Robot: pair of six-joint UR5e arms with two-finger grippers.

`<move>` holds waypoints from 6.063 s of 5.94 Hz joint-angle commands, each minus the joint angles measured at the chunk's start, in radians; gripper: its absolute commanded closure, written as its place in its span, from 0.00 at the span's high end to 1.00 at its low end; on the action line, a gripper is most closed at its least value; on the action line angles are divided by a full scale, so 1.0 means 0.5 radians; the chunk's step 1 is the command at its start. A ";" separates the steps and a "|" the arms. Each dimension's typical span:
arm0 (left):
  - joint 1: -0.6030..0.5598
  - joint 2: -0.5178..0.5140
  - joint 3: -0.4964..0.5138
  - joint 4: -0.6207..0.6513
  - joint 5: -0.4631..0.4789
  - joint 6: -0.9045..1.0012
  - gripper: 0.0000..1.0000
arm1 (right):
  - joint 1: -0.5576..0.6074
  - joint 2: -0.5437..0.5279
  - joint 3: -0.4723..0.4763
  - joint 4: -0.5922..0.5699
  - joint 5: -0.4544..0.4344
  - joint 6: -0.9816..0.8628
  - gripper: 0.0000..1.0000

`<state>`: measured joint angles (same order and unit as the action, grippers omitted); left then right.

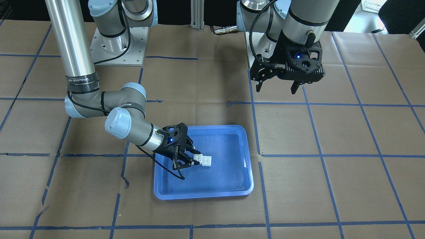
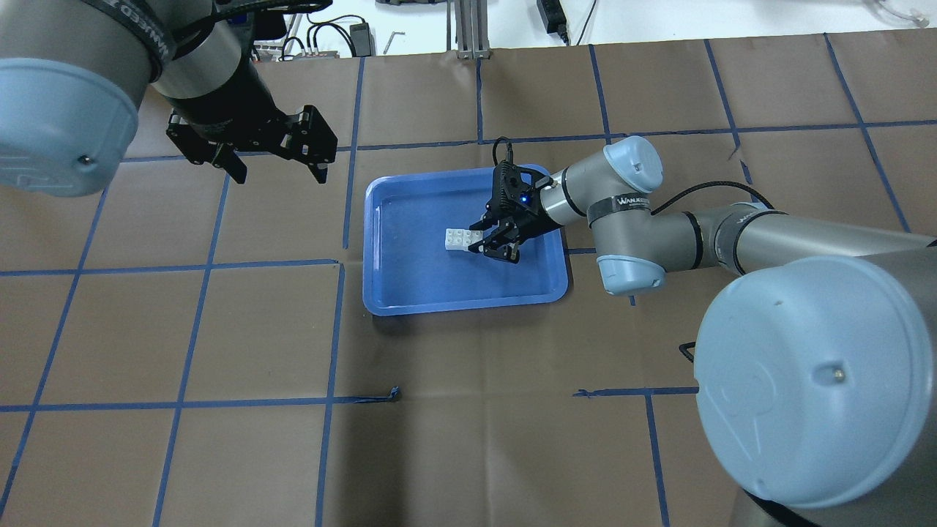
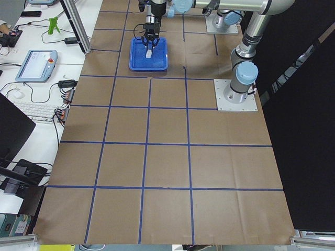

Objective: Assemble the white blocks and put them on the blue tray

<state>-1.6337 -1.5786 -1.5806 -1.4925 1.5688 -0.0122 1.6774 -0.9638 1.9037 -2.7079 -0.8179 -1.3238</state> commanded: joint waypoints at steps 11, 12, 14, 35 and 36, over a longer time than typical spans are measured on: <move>0.003 0.003 0.020 0.003 0.013 0.000 0.99 | -0.001 0.041 -0.012 -0.051 0.003 0.101 0.28; 0.003 0.003 0.020 0.003 0.013 0.000 0.99 | -0.001 0.053 -0.012 -0.054 0.007 0.098 0.29; 0.003 0.003 0.020 0.003 0.013 0.000 0.99 | -0.001 0.044 -0.012 -0.054 0.007 0.101 0.30; 0.009 0.009 0.023 0.003 0.010 -0.003 0.99 | -0.228 -1.112 -0.824 2.610 -1.410 2.530 1.00; 0.006 0.009 0.023 0.003 0.013 -0.003 0.99 | -0.222 -1.137 -0.850 2.627 -1.471 2.586 1.00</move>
<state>-1.6295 -1.5740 -1.5693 -1.4910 1.5747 -0.0137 1.5642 -1.5125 1.5013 -1.4318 -1.5237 -0.0711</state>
